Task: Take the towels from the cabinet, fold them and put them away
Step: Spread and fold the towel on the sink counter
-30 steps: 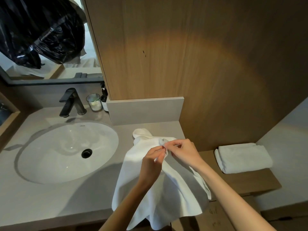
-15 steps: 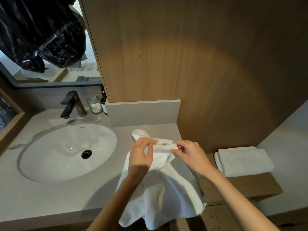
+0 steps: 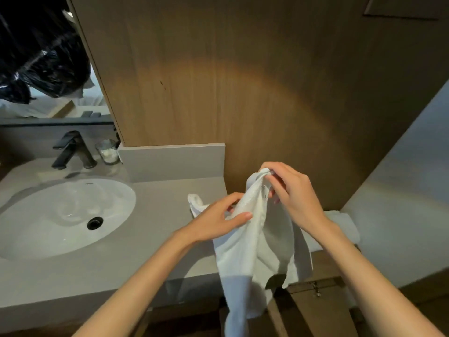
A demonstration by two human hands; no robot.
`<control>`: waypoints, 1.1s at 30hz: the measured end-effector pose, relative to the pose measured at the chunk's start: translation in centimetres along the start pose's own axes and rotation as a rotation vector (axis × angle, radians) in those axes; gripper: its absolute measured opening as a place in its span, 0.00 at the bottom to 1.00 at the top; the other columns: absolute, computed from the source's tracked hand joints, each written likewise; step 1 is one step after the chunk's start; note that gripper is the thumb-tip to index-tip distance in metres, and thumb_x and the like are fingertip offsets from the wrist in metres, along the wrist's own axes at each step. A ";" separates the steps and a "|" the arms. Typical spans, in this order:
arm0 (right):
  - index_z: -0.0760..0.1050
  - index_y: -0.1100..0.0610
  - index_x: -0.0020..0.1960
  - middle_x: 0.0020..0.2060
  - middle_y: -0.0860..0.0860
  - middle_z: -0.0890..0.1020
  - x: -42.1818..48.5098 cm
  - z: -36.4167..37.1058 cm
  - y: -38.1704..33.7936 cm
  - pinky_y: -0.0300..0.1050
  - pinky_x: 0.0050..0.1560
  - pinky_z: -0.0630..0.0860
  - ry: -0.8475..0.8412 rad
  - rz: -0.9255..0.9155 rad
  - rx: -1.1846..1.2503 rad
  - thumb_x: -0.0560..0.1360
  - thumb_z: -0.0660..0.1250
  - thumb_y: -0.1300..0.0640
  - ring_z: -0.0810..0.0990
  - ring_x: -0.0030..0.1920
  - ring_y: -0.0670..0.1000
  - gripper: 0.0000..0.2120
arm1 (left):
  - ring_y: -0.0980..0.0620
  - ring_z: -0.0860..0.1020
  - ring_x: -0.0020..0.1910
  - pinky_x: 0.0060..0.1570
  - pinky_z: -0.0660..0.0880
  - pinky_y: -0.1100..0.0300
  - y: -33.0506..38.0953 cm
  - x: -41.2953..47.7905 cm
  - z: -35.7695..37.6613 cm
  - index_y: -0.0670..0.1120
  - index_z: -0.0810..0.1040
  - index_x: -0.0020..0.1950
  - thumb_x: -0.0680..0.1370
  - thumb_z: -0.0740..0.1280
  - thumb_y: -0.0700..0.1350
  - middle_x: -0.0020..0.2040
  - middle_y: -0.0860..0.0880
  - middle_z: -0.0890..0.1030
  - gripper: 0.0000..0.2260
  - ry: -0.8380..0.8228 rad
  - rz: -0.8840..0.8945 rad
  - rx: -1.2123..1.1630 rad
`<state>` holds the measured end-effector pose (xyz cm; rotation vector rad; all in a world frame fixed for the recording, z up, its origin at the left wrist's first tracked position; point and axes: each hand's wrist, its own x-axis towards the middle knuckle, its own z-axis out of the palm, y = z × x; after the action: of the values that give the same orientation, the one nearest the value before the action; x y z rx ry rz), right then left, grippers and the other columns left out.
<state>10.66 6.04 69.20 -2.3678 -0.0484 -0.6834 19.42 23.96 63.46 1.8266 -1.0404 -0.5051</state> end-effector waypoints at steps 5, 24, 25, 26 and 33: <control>0.74 0.48 0.57 0.52 0.40 0.77 -1.2 -4.0 -1.1 0.26 0.53 0.72 0.111 0.017 0.040 0.80 0.61 0.53 0.76 0.54 0.35 0.08 | 0.55 0.79 0.52 0.53 0.79 0.57 0.7 -1.1 3.5 0.55 0.73 0.62 0.77 0.62 0.62 0.54 0.55 0.79 0.18 -0.098 -0.011 0.096; 0.71 0.56 0.55 0.35 0.55 0.77 -17.5 -6.5 -2.3 0.42 0.27 0.78 0.432 0.454 0.198 0.83 0.53 0.61 0.79 0.27 0.48 0.09 | 0.55 0.75 0.56 0.51 0.58 0.57 -1.0 -20.8 3.1 0.63 0.78 0.50 0.78 0.63 0.59 0.47 0.58 0.80 0.05 0.085 -0.260 0.666; 0.71 0.57 0.55 0.35 0.56 0.78 -18.5 -6.1 -1.9 0.43 0.29 0.80 0.391 0.489 0.189 0.83 0.52 0.61 0.79 0.29 0.48 0.09 | 0.55 0.75 0.54 0.50 0.57 0.57 -0.8 -21.7 2.1 0.62 0.78 0.49 0.77 0.63 0.59 0.47 0.58 0.81 0.06 0.103 -0.248 0.696; 0.70 0.57 0.55 0.37 0.57 0.78 -19.3 -5.7 -1.6 0.44 0.32 0.81 0.346 0.518 0.176 0.83 0.51 0.61 0.80 0.32 0.49 0.09 | 0.54 0.75 0.53 0.49 0.57 0.56 -0.8 -22.4 1.2 0.60 0.80 0.49 0.77 0.63 0.59 0.47 0.57 0.82 0.08 0.136 -0.227 0.763; 0.65 0.55 0.44 0.42 0.51 0.72 -24.2 0.0 -1.9 0.40 0.37 0.66 0.091 0.571 0.010 0.80 0.52 0.65 0.71 0.43 0.52 0.09 | 0.44 0.72 0.38 0.38 0.62 0.54 -0.5 -24.8 0.5 0.45 0.74 0.42 0.79 0.66 0.43 0.39 0.47 0.78 0.06 0.452 -0.149 1.088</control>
<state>-10.65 10.91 58.54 -2.1800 0.6359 -0.5008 5.54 44.32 60.51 2.7839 -0.9102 0.5151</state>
